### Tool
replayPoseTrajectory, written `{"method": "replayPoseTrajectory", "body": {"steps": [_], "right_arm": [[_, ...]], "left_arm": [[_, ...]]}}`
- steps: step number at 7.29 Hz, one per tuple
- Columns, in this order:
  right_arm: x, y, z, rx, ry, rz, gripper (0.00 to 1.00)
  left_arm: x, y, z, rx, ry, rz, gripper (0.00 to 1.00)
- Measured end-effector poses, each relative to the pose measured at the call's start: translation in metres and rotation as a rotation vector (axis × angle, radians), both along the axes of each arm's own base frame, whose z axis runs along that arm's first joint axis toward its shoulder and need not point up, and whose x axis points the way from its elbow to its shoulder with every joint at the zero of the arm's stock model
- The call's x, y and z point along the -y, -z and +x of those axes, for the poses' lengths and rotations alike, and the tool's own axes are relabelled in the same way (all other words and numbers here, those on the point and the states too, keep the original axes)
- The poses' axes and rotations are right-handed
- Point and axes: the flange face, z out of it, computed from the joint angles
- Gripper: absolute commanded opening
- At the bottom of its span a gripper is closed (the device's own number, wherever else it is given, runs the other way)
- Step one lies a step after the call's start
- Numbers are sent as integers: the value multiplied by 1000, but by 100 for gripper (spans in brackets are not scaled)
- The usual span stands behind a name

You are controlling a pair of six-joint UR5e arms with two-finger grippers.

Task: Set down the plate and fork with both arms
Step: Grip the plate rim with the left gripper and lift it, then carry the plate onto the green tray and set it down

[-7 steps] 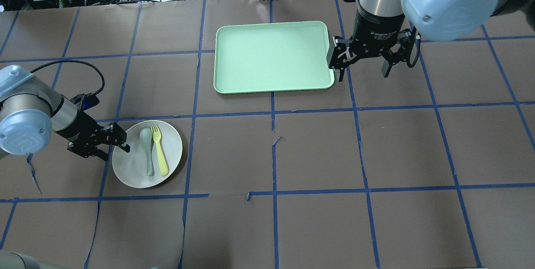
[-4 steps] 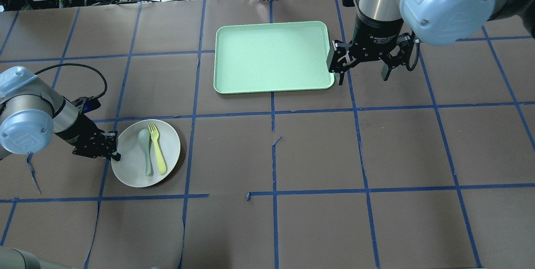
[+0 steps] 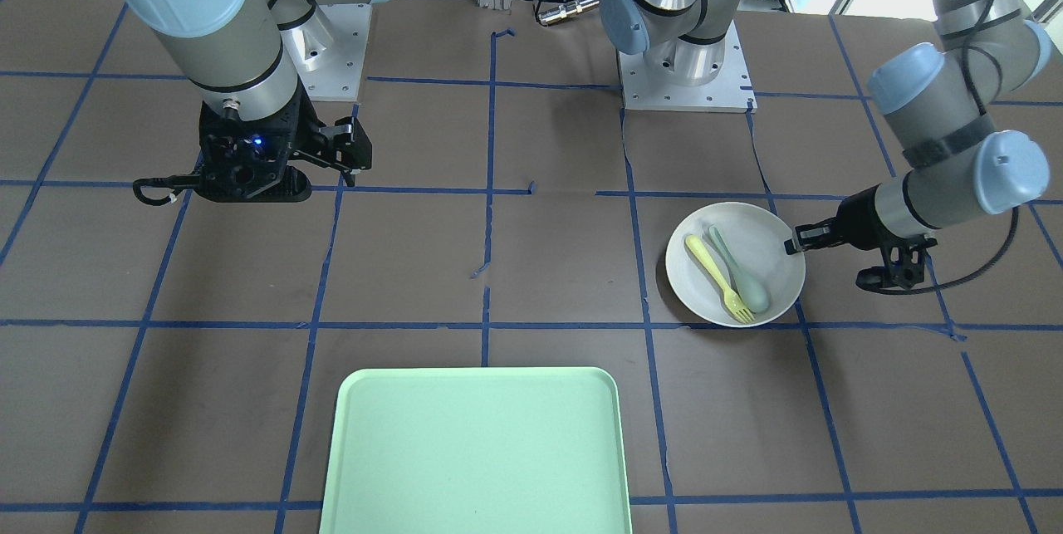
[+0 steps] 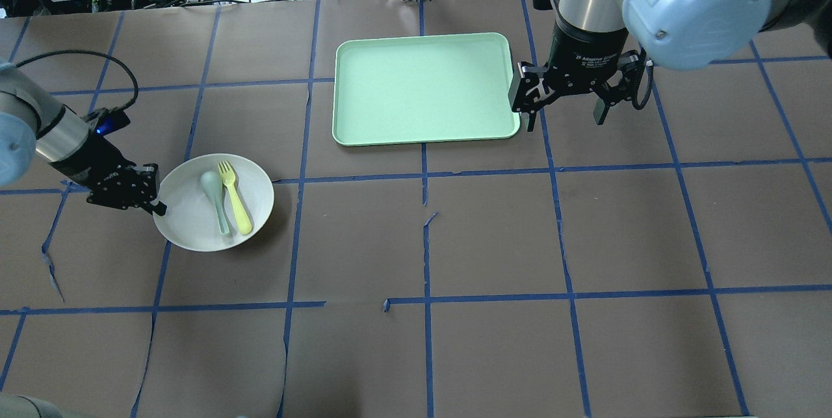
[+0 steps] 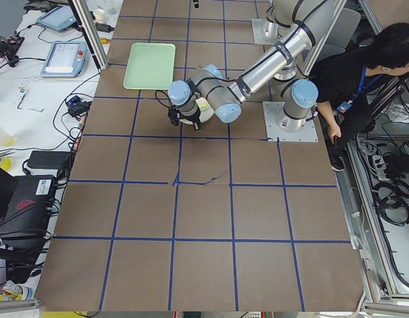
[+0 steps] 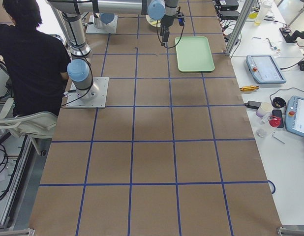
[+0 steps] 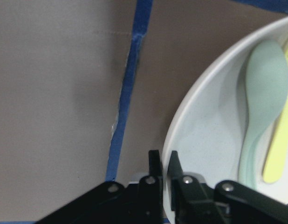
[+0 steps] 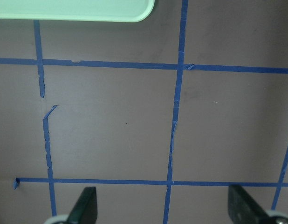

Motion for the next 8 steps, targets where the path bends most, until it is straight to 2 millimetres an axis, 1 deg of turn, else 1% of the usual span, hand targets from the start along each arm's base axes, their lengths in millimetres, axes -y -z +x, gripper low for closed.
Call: {"method": "replayPoseTrajectory", "body": {"steps": [1, 2, 3, 4, 5, 6, 7, 8], "right_arm": [[0, 0, 0, -1, 0, 0, 100], [0, 0, 0, -1, -1, -1, 100], [0, 0, 0, -2, -1, -1, 100], [0, 0, 0, -1, -1, -1, 100], [0, 0, -1, 0, 0, 0, 100], [0, 1, -1, 1, 2, 1, 100], [0, 1, -1, 2, 6, 1, 100], [0, 1, -1, 3, 7, 2, 100]], "left_arm": [[21, -24, -8, -53, -16, -28, 0], [42, -33, -31, -106, -13, -69, 0], [65, -30, -72, -141, 4, -121, 0], [91, -19, -126, -150, 23, -173, 0], [116, -6, -175, -152, 57, -212, 0], [142, 5, -215, -157, 112, -240, 0], [166, 17, -251, -164, 178, -255, 0], [183, 34, -283, -173, 245, -259, 0]]}}
